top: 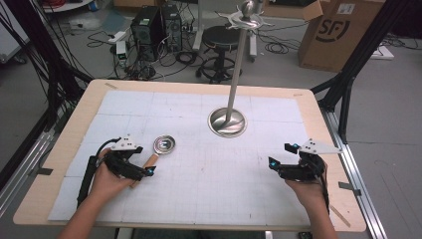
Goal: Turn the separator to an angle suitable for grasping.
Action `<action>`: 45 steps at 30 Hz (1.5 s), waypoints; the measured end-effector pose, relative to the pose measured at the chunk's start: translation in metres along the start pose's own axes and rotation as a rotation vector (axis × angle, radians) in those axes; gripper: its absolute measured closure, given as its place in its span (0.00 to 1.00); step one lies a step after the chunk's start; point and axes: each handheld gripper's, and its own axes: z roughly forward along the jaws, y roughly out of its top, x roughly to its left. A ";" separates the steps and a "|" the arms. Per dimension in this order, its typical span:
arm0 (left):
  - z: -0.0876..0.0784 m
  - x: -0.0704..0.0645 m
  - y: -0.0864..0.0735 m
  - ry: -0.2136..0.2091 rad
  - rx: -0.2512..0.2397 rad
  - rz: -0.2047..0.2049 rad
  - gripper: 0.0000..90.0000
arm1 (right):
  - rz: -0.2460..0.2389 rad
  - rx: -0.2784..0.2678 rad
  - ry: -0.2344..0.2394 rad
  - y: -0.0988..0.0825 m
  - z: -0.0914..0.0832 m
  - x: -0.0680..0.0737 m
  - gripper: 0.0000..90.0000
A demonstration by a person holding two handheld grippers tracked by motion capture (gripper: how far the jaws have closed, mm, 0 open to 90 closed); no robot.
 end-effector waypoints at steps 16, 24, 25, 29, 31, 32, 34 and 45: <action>0.008 -0.001 -0.002 0.003 0.080 0.016 0.44 | 0.001 0.004 0.006 0.000 0.000 0.002 0.18; 0.007 -0.002 -0.001 0.038 0.091 0.030 0.55 | 0.001 0.005 0.001 -0.001 -0.001 0.002 0.18; 0.007 -0.003 -0.001 0.042 0.096 0.041 0.55 | -0.002 0.005 0.001 -0.001 -0.001 0.002 0.18; 0.008 -0.004 0.001 0.035 0.107 0.056 0.61 | 0.002 0.010 -0.002 -0.001 0.000 0.002 0.18; 0.008 -0.005 0.001 0.037 0.106 0.055 0.61 | -0.002 0.007 0.000 -0.001 0.000 0.002 0.18; 0.008 -0.005 0.001 0.036 0.107 0.055 0.61 | -0.002 0.007 0.001 -0.001 0.000 0.002 0.18; 0.008 -0.005 0.001 0.034 0.106 0.055 0.62 | 0.001 0.013 -0.001 -0.001 0.000 0.002 0.18; 0.007 -0.004 0.002 -0.001 0.113 0.083 0.75 | 0.000 0.014 0.001 -0.001 0.001 0.002 0.18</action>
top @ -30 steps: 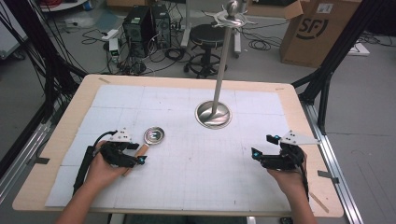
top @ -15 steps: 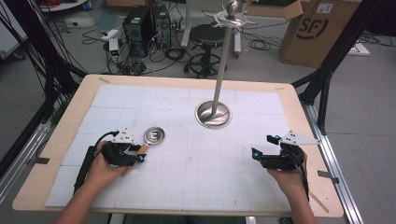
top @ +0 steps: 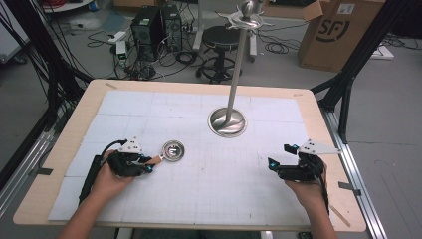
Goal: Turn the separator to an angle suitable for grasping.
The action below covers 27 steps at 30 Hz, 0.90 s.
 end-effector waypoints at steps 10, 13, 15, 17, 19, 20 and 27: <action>0.001 -0.002 0.001 -0.005 0.000 0.004 0.62 | -0.004 0.007 -0.001 -0.001 -0.001 0.001 0.18; -0.004 -0.002 0.002 0.000 -0.007 0.005 0.62 | -0.005 0.006 -0.003 -0.001 0.000 -0.001 0.18; -0.009 -0.001 0.004 0.020 -0.011 0.015 0.62 | -0.007 0.004 -0.002 -0.001 0.000 -0.001 0.18; -0.013 -0.001 0.005 0.021 -0.021 0.019 0.62 | -0.006 0.001 -0.001 0.000 -0.001 -0.001 0.18; -0.013 -0.002 0.006 0.019 -0.018 0.024 0.62 | -0.008 0.003 -0.002 -0.001 -0.001 -0.001 0.18; -0.012 -0.003 0.006 0.021 -0.007 0.025 0.63 | -0.004 0.005 -0.005 -0.001 -0.001 -0.001 0.18; -0.004 -0.006 0.007 0.044 0.066 0.056 0.67 | -0.010 0.009 -0.004 -0.001 -0.001 0.000 0.18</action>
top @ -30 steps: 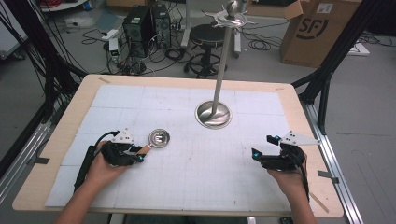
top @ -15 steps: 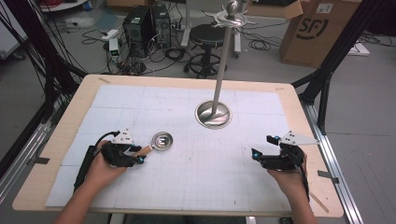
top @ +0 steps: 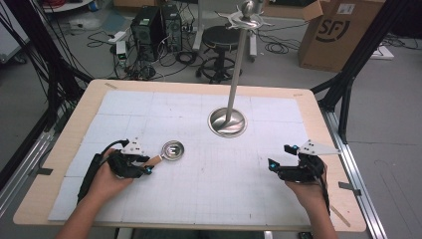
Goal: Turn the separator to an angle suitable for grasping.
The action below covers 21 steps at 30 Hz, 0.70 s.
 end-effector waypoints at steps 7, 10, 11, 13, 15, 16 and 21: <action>0.003 0.002 0.004 -0.021 0.027 0.013 0.74 | 0.006 0.008 -0.005 -0.001 -0.001 0.000 0.18; 0.003 0.003 0.004 -0.036 0.021 0.003 0.75 | 0.005 0.003 -0.005 0.000 0.000 0.001 0.18; 0.004 0.005 0.004 -0.046 0.016 -0.006 0.75 | 0.009 0.006 -0.003 0.000 0.000 0.002 0.18; 0.005 0.007 0.004 -0.073 0.001 -0.027 0.75 | 0.003 0.010 0.002 0.000 0.001 0.003 0.18; 0.007 0.008 0.004 -0.103 -0.013 -0.034 0.75 | -0.002 0.013 0.002 0.000 0.002 0.003 0.18; 0.009 0.007 0.006 -0.109 -0.013 -0.030 0.75 | -0.001 0.016 0.001 0.000 0.002 0.003 0.18; 0.014 0.001 0.015 -0.131 -0.003 0.005 0.75 | -0.001 0.006 0.005 0.001 0.002 0.003 0.18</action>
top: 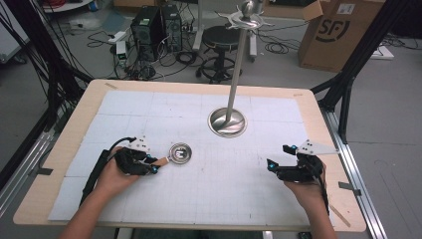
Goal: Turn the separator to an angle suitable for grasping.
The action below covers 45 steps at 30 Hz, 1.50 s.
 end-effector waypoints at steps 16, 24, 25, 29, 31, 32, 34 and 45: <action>0.035 -0.027 0.048 -0.092 0.012 0.105 0.78 | 0.005 -0.014 0.005 0.001 -0.003 -0.002 0.18; 0.040 -0.030 0.048 -0.060 0.030 0.112 0.75 | 0.000 -0.006 0.006 0.000 -0.002 -0.003 0.18; 0.040 -0.029 0.048 -0.060 0.035 0.119 0.73 | 0.002 -0.012 0.008 0.000 -0.002 -0.002 0.18; 0.040 -0.029 0.048 -0.028 0.041 0.122 0.67 | -0.001 -0.009 0.007 -0.001 -0.003 -0.003 0.18; 0.041 -0.029 0.048 -0.037 0.034 0.115 0.67 | 0.008 -0.006 0.004 -0.001 -0.003 -0.002 0.18; 0.041 -0.029 0.048 -0.045 0.033 0.116 0.69 | 0.007 -0.006 0.002 -0.001 -0.002 -0.002 0.18; 0.042 -0.027 0.050 -0.062 0.038 0.118 0.73 | 0.006 -0.002 0.007 -0.001 -0.001 -0.001 0.18; 0.050 -0.025 0.059 -0.086 0.044 0.123 0.75 | -0.006 -0.001 0.012 0.001 0.001 0.000 0.18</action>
